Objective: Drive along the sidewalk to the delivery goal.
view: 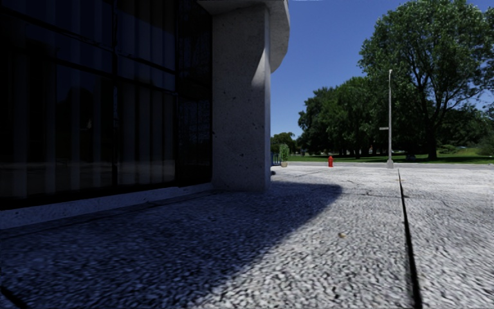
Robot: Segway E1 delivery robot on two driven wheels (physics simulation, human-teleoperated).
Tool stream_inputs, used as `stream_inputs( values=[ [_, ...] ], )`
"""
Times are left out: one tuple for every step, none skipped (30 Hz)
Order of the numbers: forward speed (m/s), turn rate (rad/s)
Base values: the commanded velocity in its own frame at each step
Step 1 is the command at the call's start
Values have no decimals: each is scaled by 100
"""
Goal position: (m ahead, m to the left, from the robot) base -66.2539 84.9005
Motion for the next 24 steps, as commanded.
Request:
stream_inputs(
  values=[
    [200, -39],
    [200, -39],
    [200, -27],
    [200, -19],
    [200, -17],
    [200, -17],
    [200, -17],
    [200, -17],
    [200, -16],
    [200, -16],
    [200, -16],
    [200, -16],
    [200, -16],
    [200, -21],
    [200, -26],
    [200, -36],
    [200, -36],
    [200, -42],
    [200, -44],
    [200, -45],
    [200, -46],
    [200, -46],
    [200, -48],
    [200, -50]
  ],
)
